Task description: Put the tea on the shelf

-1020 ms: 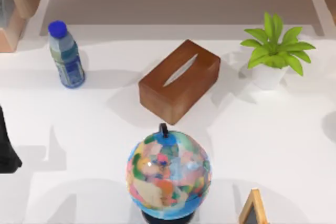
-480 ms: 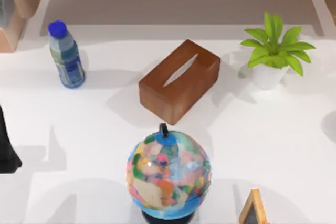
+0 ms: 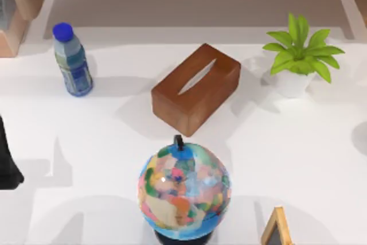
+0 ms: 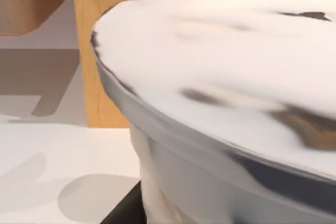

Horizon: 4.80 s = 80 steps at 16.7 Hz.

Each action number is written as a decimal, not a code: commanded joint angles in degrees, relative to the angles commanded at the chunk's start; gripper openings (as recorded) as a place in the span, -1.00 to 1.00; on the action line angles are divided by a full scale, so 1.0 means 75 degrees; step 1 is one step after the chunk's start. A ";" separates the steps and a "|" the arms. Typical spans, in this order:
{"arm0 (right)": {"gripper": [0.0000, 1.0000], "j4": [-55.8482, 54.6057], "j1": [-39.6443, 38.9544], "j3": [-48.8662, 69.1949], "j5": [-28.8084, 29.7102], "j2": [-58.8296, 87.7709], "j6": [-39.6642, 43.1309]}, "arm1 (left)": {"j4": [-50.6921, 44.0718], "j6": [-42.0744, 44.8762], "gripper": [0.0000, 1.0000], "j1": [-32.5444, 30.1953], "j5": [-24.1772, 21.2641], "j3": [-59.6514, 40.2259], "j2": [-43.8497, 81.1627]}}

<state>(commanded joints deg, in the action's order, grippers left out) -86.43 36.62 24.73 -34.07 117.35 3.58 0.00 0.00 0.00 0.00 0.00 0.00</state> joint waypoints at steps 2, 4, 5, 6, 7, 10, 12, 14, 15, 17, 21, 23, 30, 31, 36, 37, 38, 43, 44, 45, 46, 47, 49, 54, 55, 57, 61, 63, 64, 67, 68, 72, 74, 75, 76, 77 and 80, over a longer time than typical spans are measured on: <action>-1.00 0.0176 -0.0004 -0.0010 -0.0001 -0.0181 -0.0002 | 0.0000 0.0000 1.00 0.0000 0.0000 0.0000 0.0000; -1.00 0.0370 -0.0004 -0.0018 -0.0005 -0.0381 -0.0004 | 0.0000 0.0000 1.00 0.0000 0.0000 0.0000 0.0000; -1.00 0.0411 -0.0002 -0.0018 -0.0007 -0.0426 -0.0004 | 0.0000 0.0000 1.00 0.0000 0.0000 0.0000 0.0000; -1.00 0.0413 -0.0002 -0.0018 -0.0007 -0.0428 -0.0004 | 0.0000 0.0000 1.00 0.0000 0.0000 0.0000 0.0000; -1.00 0.0413 -0.0002 -0.0018 -0.0007 -0.0428 -0.0004 | 0.0000 0.0000 1.00 0.0000 0.0000 0.0000 0.0000; -1.00 0.0373 -0.0066 0.0050 -0.0004 -0.0469 -0.0029 | 0.0000 0.0000 1.00 0.0000 0.0000 0.0000 0.0000; -1.00 0.0413 -0.0379 0.0173 0.0042 -0.0717 -0.0093 | 0.0000 0.0000 1.00 0.0000 0.0000 0.0000 0.0000; -1.00 0.0622 -0.0893 0.0283 0.0161 -0.1015 -0.0189 | 0.0000 0.0000 1.00 0.0000 0.0000 0.0000 0.0000; -1.00 0.0786 -0.1205 0.0371 0.0266 -0.1176 -0.0242 | 0.0000 0.0000 1.00 0.0000 0.0000 0.0000 0.0000; -1.00 0.1190 -0.1877 0.0659 0.0568 -0.1514 -0.0343 | 0.0000 0.0000 1.00 0.0000 0.0000 0.0000 0.0000; -1.00 0.2261 -0.3321 0.1628 0.1504 -0.2146 -0.0516 | 0.0000 0.0000 1.00 0.0000 0.0000 0.0000 0.0000; -1.00 0.2915 -0.4045 0.2248 0.2104 -0.2366 -0.0586 | 0.0000 0.0000 1.00 0.0000 0.0000 0.0000 0.0000; -1.00 0.5613 -0.6204 0.4611 0.4557 -0.2275 -0.0761 | 0.0000 0.0000 1.00 0.0000 0.0000 0.0000 0.0000; -1.00 0.6007 -0.6443 0.4943 0.4916 -0.2179 -0.0777 | 0.0000 0.0000 1.00 0.0000 0.0000 0.0000 0.0000; -1.00 0.7738 -0.7323 0.6448 0.6525 -0.1639 -0.0828 | 0.0000 0.0000 1.00 0.0000 0.0000 0.0000 0.0000; -1.00 0.8014 -0.7439 0.6702 0.6790 -0.1543 -0.0833 | 0.0000 0.0000 1.00 0.0000 0.0000 0.0000 0.0000; -1.00 0.8255 -0.7532 0.6932 0.7026 -0.1460 -0.0836 | 0.0000 0.0000 1.00 0.0000 0.0000 0.0000 0.0000; -1.00 0.8873 -0.7724 0.7586 0.7669 -0.1257 -0.0839 | 0.0000 0.0000 1.00 0.0000 0.0000 0.0000 0.0000; -1.00 0.8873 -0.7724 0.7586 0.7669 -0.1257 -0.0839 | 0.0000 0.0000 1.00 0.0000 0.0000 0.0000 0.0000; -1.00 0.8873 -0.7724 0.7586 0.7669 -0.1257 -0.0839 | 0.0000 0.0000 1.00 0.0000 0.0000 0.0000 0.0000; -1.00 0.8873 -0.7724 0.7586 0.7669 -0.1257 -0.0839 | 0.0000 0.0000 1.00 0.0000 0.0000 0.0000 0.0000; -1.00 0.8873 -0.7724 0.7586 0.7669 -0.1257 -0.0839 | 0.0000 0.0000 1.00 0.0000 0.0000 0.0000 0.0000; -1.00 0.8859 -0.7683 0.7557 0.7651 -0.1271 -0.0851 | 0.0000 0.0000 1.00 0.0000 0.0000 0.0000 0.0000; -1.00 0.8605 -0.7585 0.7985 0.7536 -0.0569 -0.0822 | 0.0000 0.0000 1.00 0.0000 0.0000 0.0000 0.0000; -1.00 0.8523 -0.7551 0.8122 0.7507 -0.0406 -0.0815 | 0.0000 0.0000 1.00 0.0000 0.0000 0.0000 0.0000; -1.00 0.8412 -0.7495 0.8316 0.7460 -0.0123 -0.0805 | 0.0000 0.0000 1.00 0.0000 0.0000 0.0000 0.0000; -1.00 0.8384 -0.7476 0.8367 0.7441 -0.0004 -0.0803 | 0.0000 0.0000 1.00 0.0000 0.0000 0.0000 0.0000; -0.85 0.8384 -0.7476 0.8367 0.7441 -0.0004 -0.0803 | 0.0000 0.0000 1.00 0.0000 0.0000 0.0000 0.0000; -0.70 0.8384 -0.7476 0.8367 0.7441 -0.0004 -0.0803 | 0.0000 0.0000 1.00 0.0000 0.0000 0.0000 0.0000; -0.25 0.8384 -0.7476 0.8367 0.7441 -0.0004 -0.0803 | 0.0000 0.0000 1.00 0.0000 0.0000 0.0000 0.0000; -0.10 0.8384 -0.7476 0.8367 0.7441 -0.0004 -0.0803 | 0.0000 0.0000 1.00 0.0000 0.0000 0.0000 0.0000; 0.51 0.8384 -0.7476 0.8367 0.7441 -0.0004 -0.0803 | 0.0000 0.0000 1.00 0.0000 0.0000 0.0000 0.0000; 0.81 0.8384 -0.7476 0.8367 0.7441 -0.0004 -0.0803 | 0.0000 0.0000 1.00 0.0000 0.0000 0.0000 0.0000; 0.96 0.8384 -0.7476 0.8367 0.7441 -0.0004 -0.0803 | 0.0000 0.0000 1.00 0.0000 0.0000 0.0000 0.0000; 1.00 0.8384 -0.7476 0.8367 0.7441 -0.0004 -0.0803 | 0.0000 0.0000 1.00 0.0000 0.0000 0.0000 0.0000; 1.00 0.8384 -0.7476 0.8367 0.7441 -0.0004 -0.0803 | 0.0000 0.0000 1.00 0.0000 0.0000 0.0000 0.0000; 1.00 0.8384 -0.7476 0.8367 0.7441 -0.0004 -0.0803 | 0.0000 0.0000 1.00 0.0000 0.0000 0.0000 0.0000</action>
<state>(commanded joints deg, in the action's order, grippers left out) -23.55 -19.45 87.48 21.74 117.32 -2.45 0.00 0.00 0.00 0.00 0.00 0.00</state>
